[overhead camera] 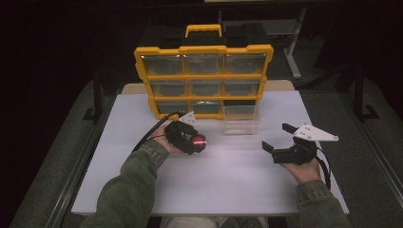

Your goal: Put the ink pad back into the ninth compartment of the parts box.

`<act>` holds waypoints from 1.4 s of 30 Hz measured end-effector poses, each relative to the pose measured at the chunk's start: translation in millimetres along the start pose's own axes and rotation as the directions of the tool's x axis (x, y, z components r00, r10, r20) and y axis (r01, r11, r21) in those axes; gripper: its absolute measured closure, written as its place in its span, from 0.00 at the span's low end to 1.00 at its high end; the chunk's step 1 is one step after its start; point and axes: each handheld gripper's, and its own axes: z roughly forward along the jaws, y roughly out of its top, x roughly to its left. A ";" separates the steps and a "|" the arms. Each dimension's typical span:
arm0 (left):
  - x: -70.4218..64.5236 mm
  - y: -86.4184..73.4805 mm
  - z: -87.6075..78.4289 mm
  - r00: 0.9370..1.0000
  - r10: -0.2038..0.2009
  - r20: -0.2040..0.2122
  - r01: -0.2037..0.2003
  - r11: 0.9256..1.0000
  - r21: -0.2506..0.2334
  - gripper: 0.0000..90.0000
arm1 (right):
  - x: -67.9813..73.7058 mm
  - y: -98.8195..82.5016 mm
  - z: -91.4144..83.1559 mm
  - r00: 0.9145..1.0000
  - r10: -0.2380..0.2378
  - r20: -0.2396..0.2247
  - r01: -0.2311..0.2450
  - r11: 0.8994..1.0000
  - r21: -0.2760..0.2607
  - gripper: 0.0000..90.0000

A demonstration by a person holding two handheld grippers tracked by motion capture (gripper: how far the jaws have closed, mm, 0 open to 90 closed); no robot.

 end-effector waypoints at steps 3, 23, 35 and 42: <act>2.8 5.4 -4.0 1.000 -0.004 -0.003 0.004 1.000 -0.019 0.33 | 0.0 -0.1 0.2 1.000 -0.001 0.000 0.001 1.000 0.001 0.00; 15.6 38.8 -28.9 0.999 0.006 -0.031 -0.007 0.999 -0.051 0.33 | -0.1 -0.1 0.2 1.000 -0.001 -0.001 0.001 1.000 0.001 0.00; 17.7 62.0 -27.9 0.999 0.024 -0.026 -0.026 0.998 -0.061 0.33 | -1.2 0.2 -2.1 1.000 0.005 0.003 -0.005 1.000 -0.007 0.00; 16.1 75.1 -25.2 0.999 0.039 -0.022 -0.041 0.997 -0.065 0.33 | -2.9 -0.2 -4.1 1.000 0.013 0.006 -0.013 1.000 -0.013 0.00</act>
